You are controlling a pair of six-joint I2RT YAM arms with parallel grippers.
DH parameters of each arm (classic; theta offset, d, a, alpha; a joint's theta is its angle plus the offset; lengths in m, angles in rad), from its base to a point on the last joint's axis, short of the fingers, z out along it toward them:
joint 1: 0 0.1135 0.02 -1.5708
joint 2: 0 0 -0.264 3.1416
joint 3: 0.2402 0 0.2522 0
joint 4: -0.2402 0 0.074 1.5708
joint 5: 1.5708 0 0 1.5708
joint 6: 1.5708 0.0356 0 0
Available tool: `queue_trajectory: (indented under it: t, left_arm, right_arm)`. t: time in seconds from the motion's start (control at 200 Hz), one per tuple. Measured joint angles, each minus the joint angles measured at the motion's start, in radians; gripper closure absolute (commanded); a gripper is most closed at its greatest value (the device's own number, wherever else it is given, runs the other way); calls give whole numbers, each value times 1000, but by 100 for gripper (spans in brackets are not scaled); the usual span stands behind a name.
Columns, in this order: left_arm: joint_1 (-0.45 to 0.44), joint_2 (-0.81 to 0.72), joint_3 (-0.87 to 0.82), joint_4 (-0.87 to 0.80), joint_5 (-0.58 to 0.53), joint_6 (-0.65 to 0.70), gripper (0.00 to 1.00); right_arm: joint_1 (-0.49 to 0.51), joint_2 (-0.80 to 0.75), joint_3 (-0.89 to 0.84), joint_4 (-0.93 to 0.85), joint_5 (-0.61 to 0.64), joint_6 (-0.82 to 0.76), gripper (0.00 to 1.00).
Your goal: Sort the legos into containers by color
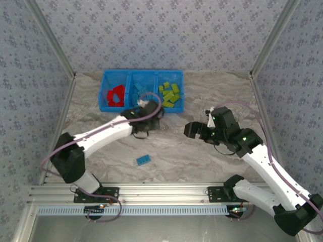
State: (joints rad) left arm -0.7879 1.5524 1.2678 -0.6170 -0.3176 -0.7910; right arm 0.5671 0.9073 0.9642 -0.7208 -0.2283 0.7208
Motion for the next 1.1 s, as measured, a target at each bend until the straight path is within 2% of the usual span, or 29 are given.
queue_trajectory:
  t: [0.14, 0.255, 0.355, 0.465, 0.655, 0.805, 0.979, 1.099]
  left_arm:
    - [208, -19, 77, 23, -74, 93, 76]
    - [374, 44, 161, 27, -99, 164, 77]
    - [467, 146, 235, 47, -89, 198, 77]
    - [542, 262, 274, 64, -29, 216, 76]
    - [604, 449, 380, 52, 66, 245, 60]
    - [607, 471, 405, 36, 93, 249, 46]
    - [607, 414, 389, 31, 115, 248, 44]
    - [606, 219, 244, 44, 154, 244, 44]
  right_arm:
    - [32, -19, -55, 179, -63, 0, 0]
    - [66, -14, -76, 272, -76, -3, 0]
    - [99, 11, -73, 318, -59, -23, 0]
    - [152, 59, -50, 332, 10, -82, 0]
    - [219, 165, 38, 352, 126, -206, 0]
    - [238, 237, 101, 352, 169, -258, 0]
    - [254, 276, 118, 351, 208, -275, 0]
    - [283, 328, 146, 328, 255, -292, 0]
